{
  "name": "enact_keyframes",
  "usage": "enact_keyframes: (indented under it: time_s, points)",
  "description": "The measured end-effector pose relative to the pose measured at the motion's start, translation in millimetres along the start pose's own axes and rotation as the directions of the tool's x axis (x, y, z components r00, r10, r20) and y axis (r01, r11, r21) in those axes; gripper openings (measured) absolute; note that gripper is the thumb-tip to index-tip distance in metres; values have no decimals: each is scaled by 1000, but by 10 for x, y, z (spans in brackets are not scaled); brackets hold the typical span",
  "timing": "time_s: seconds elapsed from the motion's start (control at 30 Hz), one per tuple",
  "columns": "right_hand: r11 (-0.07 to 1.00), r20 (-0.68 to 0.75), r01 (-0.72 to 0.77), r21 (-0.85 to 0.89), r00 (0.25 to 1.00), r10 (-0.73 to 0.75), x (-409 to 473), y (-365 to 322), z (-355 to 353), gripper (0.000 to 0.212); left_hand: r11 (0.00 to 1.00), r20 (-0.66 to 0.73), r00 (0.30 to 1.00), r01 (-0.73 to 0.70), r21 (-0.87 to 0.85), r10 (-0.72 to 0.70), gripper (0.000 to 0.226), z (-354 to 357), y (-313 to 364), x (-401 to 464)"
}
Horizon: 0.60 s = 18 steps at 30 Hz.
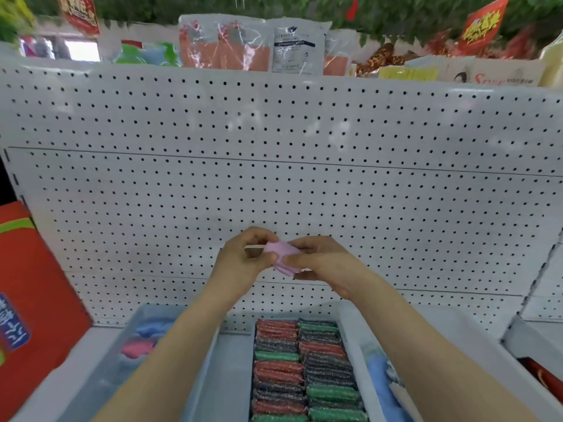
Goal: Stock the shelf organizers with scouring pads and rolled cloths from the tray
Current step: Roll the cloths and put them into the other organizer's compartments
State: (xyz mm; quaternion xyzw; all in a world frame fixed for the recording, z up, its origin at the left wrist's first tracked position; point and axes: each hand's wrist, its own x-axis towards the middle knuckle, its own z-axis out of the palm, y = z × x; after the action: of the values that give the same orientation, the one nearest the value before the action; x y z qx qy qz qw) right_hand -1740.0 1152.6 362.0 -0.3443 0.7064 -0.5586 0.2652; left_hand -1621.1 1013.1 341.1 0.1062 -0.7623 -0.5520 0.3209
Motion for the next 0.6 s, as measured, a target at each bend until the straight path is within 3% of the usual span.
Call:
enact_keyframes:
  time_s: [0.07,0.17,0.27,0.33,0.43,0.5,0.6]
  points:
    - [990,45,-44,-133,998,50,153,31,265,20,998,36,999,28,57,-30,34,-294,-175,-24]
    - [990,121,-85,-111,988,98,368,145,758,11,994,54,996,71,80,-76,39,-759,-481,-120]
    - [981,150,-133,-139,977,154,581,385,1324,7,971,-8,976,218,93,-219,37,-1292,-931,-298]
    - [978,127,-165,-126,975,181,696,635,1716,13,904,-151,910,406,136,-386,36,-1692,-1314,-465]
    - [983,38,-173,-66,984,176,793,1047,2239,26,698,-335,776,628,344,-534,51,-2213,-1885,-700]
    - [991,-4,-128,-41,992,128,835,1267,2497,31,615,-279,712,699,365,-644,62,-2403,-2177,-811]
    - [982,0,-53,-182,999,54,874,1473,2732,15,611,-158,621,783,113,-767,49,-2512,-2320,-875]
